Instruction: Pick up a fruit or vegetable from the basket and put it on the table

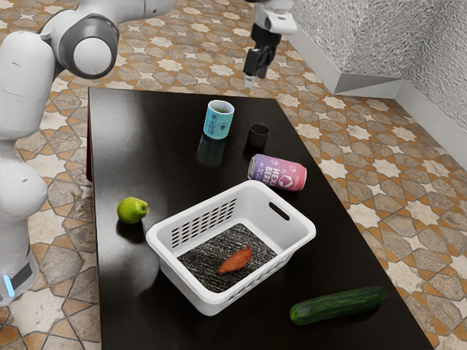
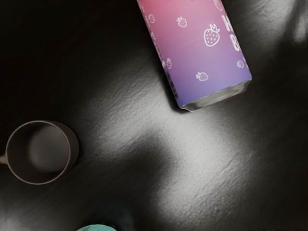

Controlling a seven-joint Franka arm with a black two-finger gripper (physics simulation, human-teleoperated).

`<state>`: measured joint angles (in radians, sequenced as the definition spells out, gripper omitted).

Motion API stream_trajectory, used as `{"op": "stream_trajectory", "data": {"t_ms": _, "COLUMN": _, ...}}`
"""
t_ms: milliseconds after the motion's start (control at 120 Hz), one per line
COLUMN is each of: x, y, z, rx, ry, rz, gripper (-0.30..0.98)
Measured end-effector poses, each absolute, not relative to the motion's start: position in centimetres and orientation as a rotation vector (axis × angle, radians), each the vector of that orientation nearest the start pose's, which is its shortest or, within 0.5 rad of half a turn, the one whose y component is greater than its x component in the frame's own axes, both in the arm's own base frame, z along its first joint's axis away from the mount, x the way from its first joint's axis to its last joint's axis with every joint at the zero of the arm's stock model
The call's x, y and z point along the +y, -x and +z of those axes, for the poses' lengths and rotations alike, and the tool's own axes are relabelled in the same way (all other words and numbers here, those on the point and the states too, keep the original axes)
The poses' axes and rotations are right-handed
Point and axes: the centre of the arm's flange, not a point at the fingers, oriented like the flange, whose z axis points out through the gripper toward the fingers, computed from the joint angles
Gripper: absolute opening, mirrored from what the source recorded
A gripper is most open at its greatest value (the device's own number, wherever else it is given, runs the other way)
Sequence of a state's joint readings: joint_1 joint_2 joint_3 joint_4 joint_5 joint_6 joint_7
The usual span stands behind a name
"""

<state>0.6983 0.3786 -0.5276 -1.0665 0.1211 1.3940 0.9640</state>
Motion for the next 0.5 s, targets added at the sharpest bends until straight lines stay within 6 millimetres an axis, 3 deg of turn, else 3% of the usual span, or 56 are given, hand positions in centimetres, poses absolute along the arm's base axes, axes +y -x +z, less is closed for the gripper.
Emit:
{"op": "stream_trajectory", "data": {"t_ms": 342, "x": 20.4, "y": -60.3, "z": 64.4, "rx": 1.327, "ry": 2.903, "rz": -0.099, "gripper": 0.68}}
{"op": "stream_trajectory", "data": {"t_ms": 358, "x": 20.3, "y": -59.8, "z": 65.9, "rx": 1.320, "ry": 2.883, "rz": -0.129, "gripper": 0.68}}
{"op": "stream_trajectory", "data": {"t_ms": 383, "x": 19.6, "y": -58.1, "z": 70.2, "rx": 1.292, "ry": 2.824, "rz": -0.200, "gripper": 0.68}}
{"op": "stream_trajectory", "data": {"t_ms": 442, "x": 17.4, "y": -52.9, "z": 79.3, "rx": 1.218, "ry": 2.691, "rz": -0.316, "gripper": 0.68}}
{"op": "stream_trajectory", "data": {"t_ms": 500, "x": 14.6, "y": -50.1, "z": 83.1, "rx": 1.227, "ry": 2.624, "rz": -0.350, "gripper": 0.68}}
